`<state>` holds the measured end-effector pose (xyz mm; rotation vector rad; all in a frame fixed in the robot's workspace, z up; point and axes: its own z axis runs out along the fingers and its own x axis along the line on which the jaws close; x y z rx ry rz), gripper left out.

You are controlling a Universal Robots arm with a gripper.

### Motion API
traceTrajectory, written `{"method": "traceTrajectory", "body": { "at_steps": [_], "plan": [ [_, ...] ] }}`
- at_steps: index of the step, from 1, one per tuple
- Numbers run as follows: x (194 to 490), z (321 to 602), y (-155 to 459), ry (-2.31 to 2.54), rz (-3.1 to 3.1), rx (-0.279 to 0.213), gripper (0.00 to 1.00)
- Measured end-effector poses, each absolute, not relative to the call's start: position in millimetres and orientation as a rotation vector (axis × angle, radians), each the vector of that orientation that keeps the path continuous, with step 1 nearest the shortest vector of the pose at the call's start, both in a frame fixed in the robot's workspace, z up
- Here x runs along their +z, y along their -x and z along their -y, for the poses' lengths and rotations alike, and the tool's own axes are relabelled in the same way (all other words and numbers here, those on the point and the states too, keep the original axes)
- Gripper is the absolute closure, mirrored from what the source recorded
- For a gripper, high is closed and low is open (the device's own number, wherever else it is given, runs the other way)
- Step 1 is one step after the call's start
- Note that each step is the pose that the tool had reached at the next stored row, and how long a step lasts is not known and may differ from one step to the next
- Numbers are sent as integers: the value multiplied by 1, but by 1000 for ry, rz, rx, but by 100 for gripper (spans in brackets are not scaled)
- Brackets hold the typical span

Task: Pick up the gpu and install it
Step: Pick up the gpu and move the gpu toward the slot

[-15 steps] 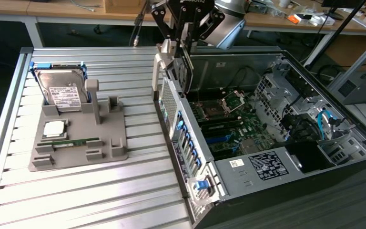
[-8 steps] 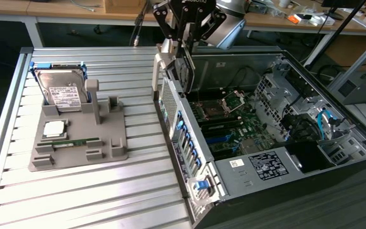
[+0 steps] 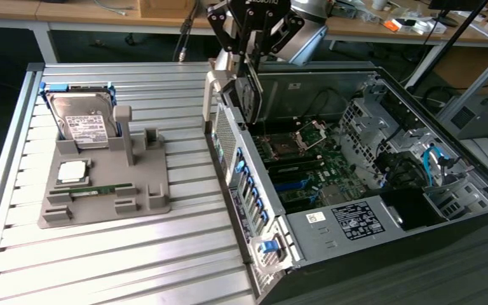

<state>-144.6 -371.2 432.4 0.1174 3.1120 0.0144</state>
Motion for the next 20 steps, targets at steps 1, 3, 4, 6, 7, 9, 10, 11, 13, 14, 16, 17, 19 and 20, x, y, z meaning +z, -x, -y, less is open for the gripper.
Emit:
{"method": "traceTrajectory", "body": {
  "at_steps": [1, 3, 4, 6, 7, 9, 10, 11, 13, 14, 16, 17, 19, 20],
  "plan": [
    [432, 371, 144, -117, -3112, 14, 73],
    [432, 371, 143, -117, -3112, 14, 73],
    [432, 371, 143, -117, -3112, 14, 73],
    [432, 371, 142, -117, -3112, 14, 73],
    [432, 371, 142, -117, -3112, 14, 73],
    [432, 371, 141, -117, -3112, 14, 73],
    [432, 371, 141, -117, -3112, 14, 73],
    [432, 371, 141, -117, -3112, 14, 73],
    [432, 372, 139, -117, -3112, 14, 73],
    [432, 372, 139, -117, -3112, 14, 73],
    [432, 372, 138, -117, -3112, 14, 73],
    [432, 372, 137, -117, -3112, 14, 73],
    [432, 372, 136, -117, -3112, 14, 73],
    [431, 372, 135, -117, -3112, 14, 73]
  ]
}}
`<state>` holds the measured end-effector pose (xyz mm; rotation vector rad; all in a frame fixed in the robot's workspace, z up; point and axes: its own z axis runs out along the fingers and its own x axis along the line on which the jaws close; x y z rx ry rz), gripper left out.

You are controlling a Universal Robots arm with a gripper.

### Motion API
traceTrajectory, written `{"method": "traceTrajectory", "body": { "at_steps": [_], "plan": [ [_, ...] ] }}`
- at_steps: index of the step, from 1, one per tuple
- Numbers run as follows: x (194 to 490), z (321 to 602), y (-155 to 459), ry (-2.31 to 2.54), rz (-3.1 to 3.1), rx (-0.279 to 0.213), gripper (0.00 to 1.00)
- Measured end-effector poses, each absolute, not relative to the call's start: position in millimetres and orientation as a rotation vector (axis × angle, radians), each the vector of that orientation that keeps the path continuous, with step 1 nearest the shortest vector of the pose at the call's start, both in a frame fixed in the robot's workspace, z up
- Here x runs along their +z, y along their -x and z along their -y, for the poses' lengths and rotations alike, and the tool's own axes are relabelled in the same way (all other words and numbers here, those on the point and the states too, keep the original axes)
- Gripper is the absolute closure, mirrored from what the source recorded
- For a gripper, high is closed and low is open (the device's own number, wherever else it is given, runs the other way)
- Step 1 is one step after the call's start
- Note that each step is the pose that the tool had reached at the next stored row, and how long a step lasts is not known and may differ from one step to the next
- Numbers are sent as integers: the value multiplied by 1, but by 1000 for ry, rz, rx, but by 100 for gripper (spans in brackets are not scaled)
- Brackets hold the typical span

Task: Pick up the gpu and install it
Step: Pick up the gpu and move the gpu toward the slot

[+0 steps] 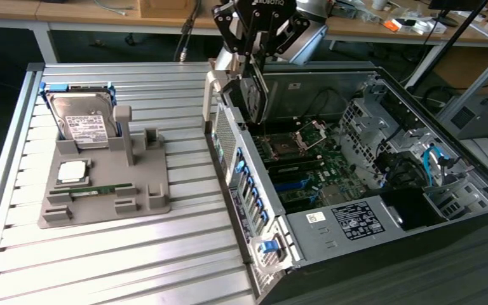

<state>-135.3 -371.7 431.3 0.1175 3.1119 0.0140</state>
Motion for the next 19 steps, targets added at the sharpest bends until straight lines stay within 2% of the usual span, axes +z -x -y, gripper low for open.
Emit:
{"method": "traceTrajectory", "body": {
  "at_steps": [19],
  "plan": [
    [422, 374, 120, -117, -3112, 14, 73]
  ]
}}
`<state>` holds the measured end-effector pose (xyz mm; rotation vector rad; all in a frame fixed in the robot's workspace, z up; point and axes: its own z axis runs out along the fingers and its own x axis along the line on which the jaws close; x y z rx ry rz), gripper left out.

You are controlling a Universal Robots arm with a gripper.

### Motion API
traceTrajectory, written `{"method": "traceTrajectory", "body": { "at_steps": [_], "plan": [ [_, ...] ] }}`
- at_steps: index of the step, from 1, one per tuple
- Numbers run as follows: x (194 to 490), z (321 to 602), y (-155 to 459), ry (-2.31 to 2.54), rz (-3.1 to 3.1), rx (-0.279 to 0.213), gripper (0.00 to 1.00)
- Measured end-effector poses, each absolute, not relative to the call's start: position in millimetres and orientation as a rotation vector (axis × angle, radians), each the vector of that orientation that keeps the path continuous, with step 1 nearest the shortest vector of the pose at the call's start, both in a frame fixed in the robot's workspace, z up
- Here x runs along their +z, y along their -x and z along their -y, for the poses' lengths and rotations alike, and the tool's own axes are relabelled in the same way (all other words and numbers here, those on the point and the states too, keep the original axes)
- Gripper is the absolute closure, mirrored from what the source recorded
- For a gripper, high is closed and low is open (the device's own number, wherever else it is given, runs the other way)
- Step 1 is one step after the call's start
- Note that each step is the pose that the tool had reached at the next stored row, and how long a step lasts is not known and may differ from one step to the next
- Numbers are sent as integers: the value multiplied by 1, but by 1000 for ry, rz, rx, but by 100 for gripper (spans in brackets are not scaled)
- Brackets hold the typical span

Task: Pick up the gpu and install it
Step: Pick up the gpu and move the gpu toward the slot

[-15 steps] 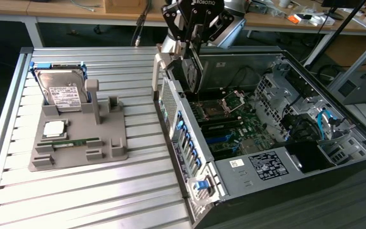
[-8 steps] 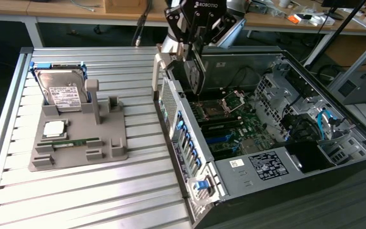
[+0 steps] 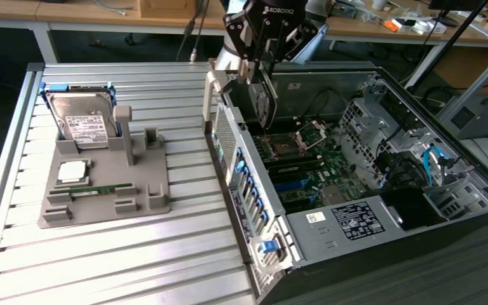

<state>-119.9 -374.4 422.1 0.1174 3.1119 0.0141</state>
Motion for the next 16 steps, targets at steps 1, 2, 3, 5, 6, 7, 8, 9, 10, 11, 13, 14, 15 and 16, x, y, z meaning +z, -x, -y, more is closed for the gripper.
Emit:
{"method": "traceTrajectory", "body": {
  "at_steps": [1, 2, 3, 5, 6, 7, 8, 9, 10, 11, 13, 14, 15, 16],
  "plan": [
    [422, 375, 119, -117, -3112, 14, 73],
    [421, 375, 119, -117, -3112, 14, 73],
    [421, 375, 118, -117, -3112, 14, 73],
    [420, 375, 117, -117, -3112, 14, 73],
    [420, 375, 116, -117, -3112, 14, 73],
    [419, 376, 115, -117, -3112, 14, 73],
    [419, 376, 114, -117, -3112, 14, 73],
    [419, 376, 113, -117, -3112, 14, 73],
    [418, 376, 113, -117, -3112, 14, 73],
    [418, 376, 112, -117, -3112, 14, 73],
    [417, 377, 111, -117, -3112, 14, 73],
    [417, 377, 110, -117, -3112, 14, 73],
    [417, 377, 110, -118, -3112, 14, 73],
    [416, 377, 109, -117, -3112, 14, 73]
  ]
}}
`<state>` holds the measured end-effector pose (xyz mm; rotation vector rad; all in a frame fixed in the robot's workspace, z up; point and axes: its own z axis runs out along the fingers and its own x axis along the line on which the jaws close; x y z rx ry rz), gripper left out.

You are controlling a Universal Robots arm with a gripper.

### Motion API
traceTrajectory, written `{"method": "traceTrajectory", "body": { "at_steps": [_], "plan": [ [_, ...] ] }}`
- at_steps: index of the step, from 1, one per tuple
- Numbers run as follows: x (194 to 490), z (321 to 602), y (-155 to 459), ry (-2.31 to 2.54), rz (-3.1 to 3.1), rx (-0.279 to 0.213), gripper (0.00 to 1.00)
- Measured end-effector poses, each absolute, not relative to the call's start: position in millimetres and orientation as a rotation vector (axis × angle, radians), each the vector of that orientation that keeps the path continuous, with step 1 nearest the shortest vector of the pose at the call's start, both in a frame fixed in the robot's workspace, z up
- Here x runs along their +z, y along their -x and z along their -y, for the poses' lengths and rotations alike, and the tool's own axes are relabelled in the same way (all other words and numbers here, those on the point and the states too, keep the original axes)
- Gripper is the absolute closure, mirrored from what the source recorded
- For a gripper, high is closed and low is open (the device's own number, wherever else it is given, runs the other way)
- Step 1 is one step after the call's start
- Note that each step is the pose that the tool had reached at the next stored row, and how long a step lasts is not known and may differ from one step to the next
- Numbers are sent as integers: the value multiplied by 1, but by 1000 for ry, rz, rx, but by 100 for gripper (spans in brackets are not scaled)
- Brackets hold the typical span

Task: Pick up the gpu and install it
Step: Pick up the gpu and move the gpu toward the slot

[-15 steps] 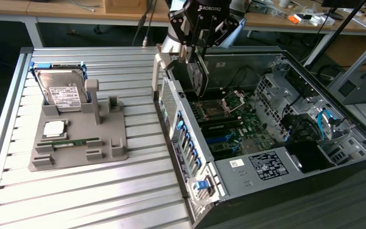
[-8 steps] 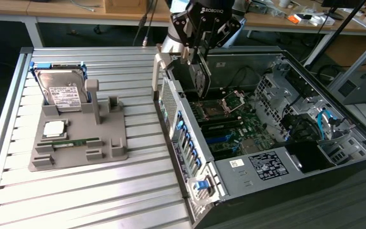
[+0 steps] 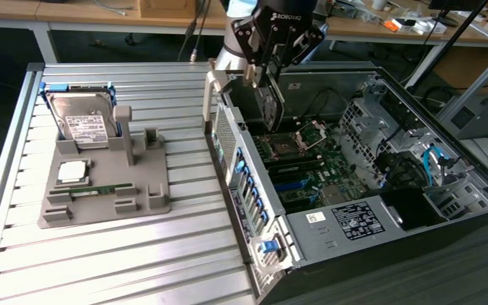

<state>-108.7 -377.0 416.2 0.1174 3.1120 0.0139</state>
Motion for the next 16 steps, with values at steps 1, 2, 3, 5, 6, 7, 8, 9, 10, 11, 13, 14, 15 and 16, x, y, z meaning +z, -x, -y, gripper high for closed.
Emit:
{"method": "traceTrajectory", "body": {
  "at_steps": [1, 2, 3, 5, 6, 7, 8, 9, 10, 11, 13, 14, 15, 16],
  "plan": [
    [416, 377, 108, -117, -3112, 14, 73],
    [416, 377, 107, -117, -3112, 14, 73],
    [415, 378, 106, -117, -3112, 14, 73],
    [414, 378, 104, -117, -3112, 14, 73],
    [414, 378, 104, -117, -3112, 14, 73],
    [413, 378, 103, -117, -3112, 14, 73],
    [413, 378, 102, -117, -3112, 14, 73],
    [413, 379, 101, -117, -3112, 14, 73],
    [412, 379, 100, -117, -3112, 14, 73],
    [412, 379, 99, -117, -3112, 14, 73],
    [411, 380, 98, -117, -3112, 14, 73],
    [411, 380, 97, -117, -3112, 14, 73],
    [410, 380, 96, -118, -3112, 14, 73],
    [410, 380, 95, -117, -3112, 14, 73]
  ]
}}
